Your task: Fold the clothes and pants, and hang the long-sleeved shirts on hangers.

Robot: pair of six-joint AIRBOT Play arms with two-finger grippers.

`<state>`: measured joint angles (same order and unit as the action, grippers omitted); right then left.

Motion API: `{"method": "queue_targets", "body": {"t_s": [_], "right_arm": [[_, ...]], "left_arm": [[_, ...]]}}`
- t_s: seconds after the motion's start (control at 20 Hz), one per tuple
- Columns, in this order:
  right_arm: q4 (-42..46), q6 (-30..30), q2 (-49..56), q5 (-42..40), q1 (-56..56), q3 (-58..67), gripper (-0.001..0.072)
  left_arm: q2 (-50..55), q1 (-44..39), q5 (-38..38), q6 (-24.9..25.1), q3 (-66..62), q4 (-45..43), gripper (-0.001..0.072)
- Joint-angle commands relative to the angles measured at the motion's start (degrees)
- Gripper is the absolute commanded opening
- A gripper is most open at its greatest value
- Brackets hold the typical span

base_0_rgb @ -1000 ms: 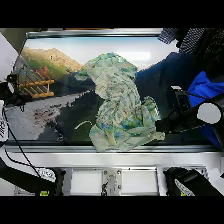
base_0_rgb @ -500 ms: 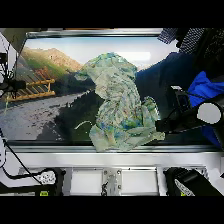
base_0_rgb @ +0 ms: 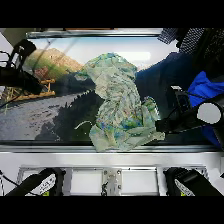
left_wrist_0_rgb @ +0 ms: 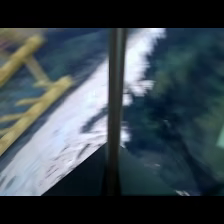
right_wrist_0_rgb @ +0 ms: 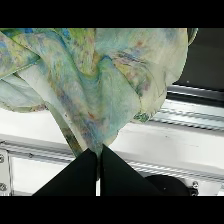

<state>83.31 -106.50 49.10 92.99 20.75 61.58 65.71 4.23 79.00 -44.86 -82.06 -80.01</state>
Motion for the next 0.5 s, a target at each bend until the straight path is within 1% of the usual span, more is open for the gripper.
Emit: {"method": "queue_targets", "body": {"t_s": [0.0, 0.1, 0.15, 0.2, 0.3, 0.45], "right_arm": [[0.0, -0.02, 0.0, 0.0, 0.04, 0.0, 0.0015], [0.0, -0.02, 0.02, 0.0, 0.04, 0.0, 0.0014], [0.0, -0.02, 0.02, 0.0, 0.04, 0.0, 0.0014], [0.02, -0.02, 0.02, 0.0, 0.04, 0.0, 0.0014], [0.02, -0.02, 0.02, 0.0, 0.04, 0.0, 0.0014], [0.02, -0.02, 0.02, 0.0, 0.04, 0.0, 0.0014]], "left_arm": [[-3.02, -3.02, 11.98, 12.22, -0.04, 10.67, 0.0009], [-3.26, -4.59, 14.21, 10.91, -0.04, 11.17, 0.0009], [-3.26, -5.68, 16.72, 11.1, 0.2, 11.04, 0.0008], [-3.56, -6.86, 19.17, 12.48, 1.29, 11.02, 0.0007], [-6.19, -8.52, 19.47, 14.8, 6.93, 11.1, 0.0007], [-12.04, -10.32, 18.88, 16.0, 18.08, 11.96, 0.0007]]}}
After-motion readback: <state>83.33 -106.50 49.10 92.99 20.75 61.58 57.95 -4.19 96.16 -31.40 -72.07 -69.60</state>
